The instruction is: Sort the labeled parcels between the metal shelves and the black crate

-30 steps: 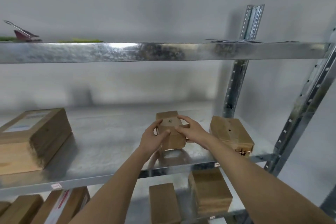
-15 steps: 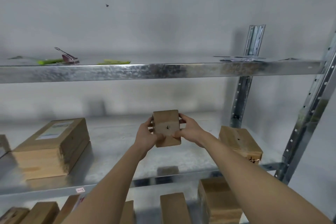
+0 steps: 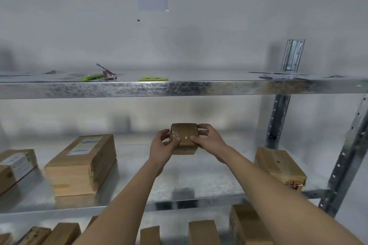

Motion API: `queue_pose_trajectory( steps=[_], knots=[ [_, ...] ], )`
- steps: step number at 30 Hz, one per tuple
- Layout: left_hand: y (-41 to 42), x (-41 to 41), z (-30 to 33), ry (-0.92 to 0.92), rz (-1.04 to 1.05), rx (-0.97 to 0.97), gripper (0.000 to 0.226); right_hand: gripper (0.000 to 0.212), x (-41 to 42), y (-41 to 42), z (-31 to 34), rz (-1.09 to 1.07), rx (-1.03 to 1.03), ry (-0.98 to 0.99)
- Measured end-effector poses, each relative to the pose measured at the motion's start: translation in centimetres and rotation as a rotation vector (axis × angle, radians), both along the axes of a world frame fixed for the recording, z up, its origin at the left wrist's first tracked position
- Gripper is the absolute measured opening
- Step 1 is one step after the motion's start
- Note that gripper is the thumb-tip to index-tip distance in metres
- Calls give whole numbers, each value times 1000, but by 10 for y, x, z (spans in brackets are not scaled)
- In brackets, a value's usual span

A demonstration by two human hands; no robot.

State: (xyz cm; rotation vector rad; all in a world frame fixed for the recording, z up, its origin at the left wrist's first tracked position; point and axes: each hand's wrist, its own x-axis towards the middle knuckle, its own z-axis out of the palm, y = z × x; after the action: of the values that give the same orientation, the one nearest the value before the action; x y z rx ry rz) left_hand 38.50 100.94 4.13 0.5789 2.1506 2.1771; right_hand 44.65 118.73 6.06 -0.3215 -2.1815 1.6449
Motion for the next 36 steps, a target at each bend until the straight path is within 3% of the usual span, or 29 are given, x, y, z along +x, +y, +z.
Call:
queue_pose_trajectory(
  steps=[3,6,11,15,23,36],
  knots=[
    [-7,0,0,26,-57,-36,73,74,1,-6,-3,56,5,28],
    [-12,0,-4,42,-67,-51,74,66,-2,-12,-8,87,21,37],
    [-16,0,-11,1,-12,15,38,38,-9,-21,-23,75,-47,27],
    [-19,-6,-24,20,41,-31,23,23,-13,-25,-37,60,-34,8],
    [-22,-11,-56,-1,-3,-133,38,38,-16,-24,-71,117,82,-65],
    [-14,-18,-83,-28,9,-295,42,38,-25,-25,-103,92,145,-175]
  ],
)
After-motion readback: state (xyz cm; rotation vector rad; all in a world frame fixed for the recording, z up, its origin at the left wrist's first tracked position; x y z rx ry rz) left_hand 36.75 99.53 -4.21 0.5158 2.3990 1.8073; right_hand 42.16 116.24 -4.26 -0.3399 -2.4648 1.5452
